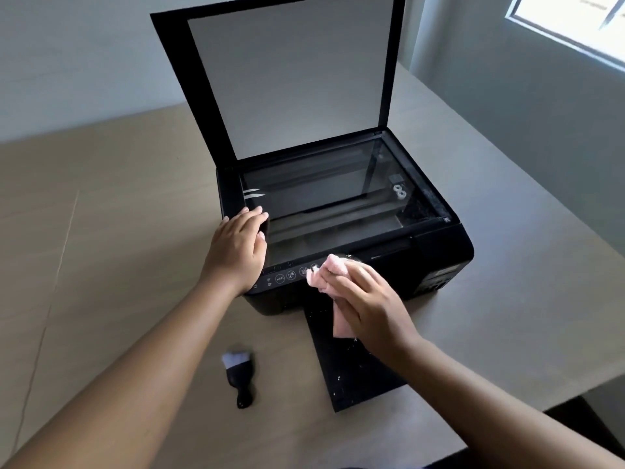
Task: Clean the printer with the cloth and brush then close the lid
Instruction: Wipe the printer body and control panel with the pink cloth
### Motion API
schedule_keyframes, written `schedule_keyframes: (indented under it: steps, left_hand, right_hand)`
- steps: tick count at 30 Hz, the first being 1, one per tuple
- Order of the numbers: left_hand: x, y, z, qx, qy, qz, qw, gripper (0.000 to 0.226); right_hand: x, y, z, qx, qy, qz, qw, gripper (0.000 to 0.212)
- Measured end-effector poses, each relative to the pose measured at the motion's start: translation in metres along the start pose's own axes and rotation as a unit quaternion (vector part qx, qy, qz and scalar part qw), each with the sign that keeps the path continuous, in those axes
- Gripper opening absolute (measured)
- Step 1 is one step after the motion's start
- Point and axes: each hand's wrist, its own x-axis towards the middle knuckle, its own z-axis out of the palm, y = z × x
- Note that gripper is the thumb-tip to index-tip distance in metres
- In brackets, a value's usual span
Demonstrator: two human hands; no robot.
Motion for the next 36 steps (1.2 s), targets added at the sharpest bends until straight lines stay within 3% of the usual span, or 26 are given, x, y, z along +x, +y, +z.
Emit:
schedule_keyframes:
  steps: [2,5,12,14,18,20,23,26,31,32,36]
  left_hand:
    - [0.000,-0.002,0.000,-0.003,0.002,0.000,1.000,0.048]
    - [0.001,-0.003,0.002,-0.008,0.007,0.002,1.000,0.048]
    - [0.004,-0.004,0.005,-0.009,0.005,0.013,1.000,0.050]
    - [0.004,-0.005,0.005,-0.010,0.005,0.008,1.000,0.050]
    - [0.003,-0.006,0.005,-0.017,0.007,0.007,1.000,0.051]
    - [0.003,-0.006,0.006,-0.013,0.001,0.009,1.000,0.051]
    - [0.005,-0.007,0.006,-0.005,-0.001,0.014,1.000,0.052]
    - [0.005,-0.007,0.005,-0.001,-0.002,0.013,1.000,0.052]
    - [0.005,-0.008,0.005,0.000,-0.002,0.017,1.000,0.053]
    - [0.005,-0.008,0.005,-0.001,-0.002,0.018,1.000,0.053]
    - [0.005,-0.005,0.005,-0.004,-0.001,0.014,1.000,0.053]
  right_hand:
    - [-0.011,-0.015,-0.008,0.092,0.122,0.160,0.975,0.026]
    - [-0.027,-0.014,-0.009,0.189,0.250,0.410,0.857,0.020]
    - [0.000,0.001,0.017,0.279,0.376,0.532,0.706,0.014]
    - [0.006,-0.008,0.033,0.280,0.369,0.541,0.702,0.019]
    - [-0.005,-0.035,0.062,0.327,0.289,0.527,0.730,0.016]
    - [-0.007,-0.032,0.060,0.331,0.301,0.521,0.727,0.016]
    - [0.000,-0.018,0.052,0.312,0.355,0.541,0.696,0.016]
    - [0.008,-0.029,0.062,0.306,0.339,0.558,0.693,0.010]
    - [0.006,-0.072,0.081,0.302,0.267,0.488,0.774,0.011]
    - [0.006,-0.069,0.079,0.298,0.275,0.483,0.776,0.011]
    - [0.007,-0.030,0.066,0.266,0.363,0.517,0.728,0.016]
